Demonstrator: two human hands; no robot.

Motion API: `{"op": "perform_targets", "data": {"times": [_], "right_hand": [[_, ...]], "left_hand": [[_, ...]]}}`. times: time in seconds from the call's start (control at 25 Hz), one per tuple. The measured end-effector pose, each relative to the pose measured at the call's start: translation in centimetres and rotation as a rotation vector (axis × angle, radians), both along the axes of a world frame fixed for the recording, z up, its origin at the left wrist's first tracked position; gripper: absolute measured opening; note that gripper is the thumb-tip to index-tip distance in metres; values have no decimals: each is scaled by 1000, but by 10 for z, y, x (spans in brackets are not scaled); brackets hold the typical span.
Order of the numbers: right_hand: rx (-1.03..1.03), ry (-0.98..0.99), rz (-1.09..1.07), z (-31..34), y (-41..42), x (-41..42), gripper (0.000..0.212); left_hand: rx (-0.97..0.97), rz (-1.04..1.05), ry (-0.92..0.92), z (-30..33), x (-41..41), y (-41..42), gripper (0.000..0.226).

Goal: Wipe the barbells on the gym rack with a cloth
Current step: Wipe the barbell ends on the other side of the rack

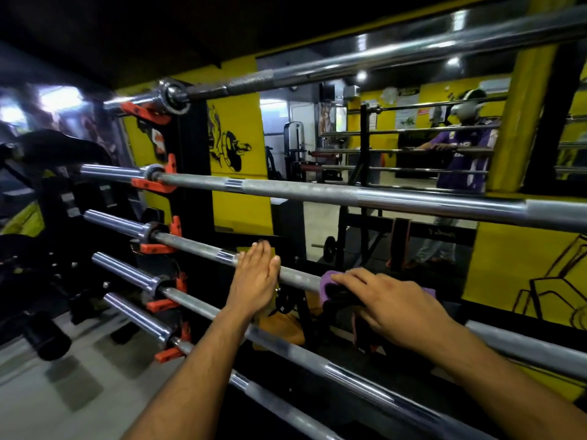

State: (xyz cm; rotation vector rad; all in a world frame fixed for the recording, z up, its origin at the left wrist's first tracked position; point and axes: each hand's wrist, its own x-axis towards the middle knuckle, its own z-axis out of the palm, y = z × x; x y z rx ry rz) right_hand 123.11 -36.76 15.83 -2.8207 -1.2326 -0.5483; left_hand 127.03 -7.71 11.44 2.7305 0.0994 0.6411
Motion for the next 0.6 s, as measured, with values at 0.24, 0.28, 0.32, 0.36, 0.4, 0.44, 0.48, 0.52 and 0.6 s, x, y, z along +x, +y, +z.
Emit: {"op": "perform_targets", "data": {"times": [0.24, 0.28, 0.32, 0.36, 0.4, 0.44, 0.48, 0.52, 0.6], "right_hand": [[115, -67, -65, 0, -4, -3, 68], [130, -67, -78, 2, -1, -3, 72], [157, -51, -85, 4, 3, -3, 75], [191, -24, -80, 6, 8, -3, 78], [229, -6, -67, 8, 14, -3, 79], [261, 5, -55, 9, 21, -2, 80], [283, 10, -50, 8, 27, -1, 80], [299, 12, -49, 6, 32, -1, 81], [354, -18, -64, -1, 39, 1, 85]], "left_hand": [[12, -147, -7, -11, -25, 24, 58], [34, -151, -19, -12, -26, 28, 57], [54, -154, -33, -10, -25, 31, 58], [67, -161, -49, -6, -24, 34, 59], [69, -174, -68, -3, -23, 37, 61], [63, -196, -86, 0, -22, 41, 61], [52, -223, -108, 2, -22, 45, 60], [41, -250, -130, 4, -22, 50, 59], [41, -296, -149, 6, -20, 61, 57]]}}
